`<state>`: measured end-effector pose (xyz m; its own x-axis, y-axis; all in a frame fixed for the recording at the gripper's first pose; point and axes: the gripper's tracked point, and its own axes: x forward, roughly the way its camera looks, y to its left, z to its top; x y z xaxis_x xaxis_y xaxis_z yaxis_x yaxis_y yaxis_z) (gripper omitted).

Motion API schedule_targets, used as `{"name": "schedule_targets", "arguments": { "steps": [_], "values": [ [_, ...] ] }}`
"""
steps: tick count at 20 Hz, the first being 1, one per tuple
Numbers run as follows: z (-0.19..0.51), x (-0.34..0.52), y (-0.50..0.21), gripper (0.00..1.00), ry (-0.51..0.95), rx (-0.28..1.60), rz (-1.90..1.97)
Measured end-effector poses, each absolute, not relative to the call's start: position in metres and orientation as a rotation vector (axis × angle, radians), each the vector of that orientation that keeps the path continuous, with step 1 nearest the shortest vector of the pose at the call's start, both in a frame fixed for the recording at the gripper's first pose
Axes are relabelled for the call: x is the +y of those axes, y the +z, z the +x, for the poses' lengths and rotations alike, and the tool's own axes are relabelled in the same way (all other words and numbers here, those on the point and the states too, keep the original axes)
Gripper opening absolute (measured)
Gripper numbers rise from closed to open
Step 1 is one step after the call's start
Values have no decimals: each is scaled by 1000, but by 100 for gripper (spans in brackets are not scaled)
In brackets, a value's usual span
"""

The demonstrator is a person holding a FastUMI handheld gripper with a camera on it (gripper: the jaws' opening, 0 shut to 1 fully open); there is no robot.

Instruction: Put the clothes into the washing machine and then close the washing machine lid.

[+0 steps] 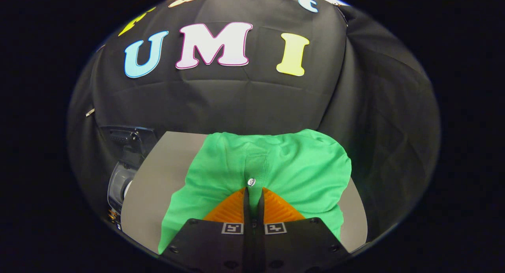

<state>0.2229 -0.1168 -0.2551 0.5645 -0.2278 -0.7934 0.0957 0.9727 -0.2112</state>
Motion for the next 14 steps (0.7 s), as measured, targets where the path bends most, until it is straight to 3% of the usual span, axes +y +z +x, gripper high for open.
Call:
{"name": "schedule_targets", "arguments": {
  "steps": [14],
  "values": [
    [228,-32,-114,5,-90,654,-48]
  ]
}}
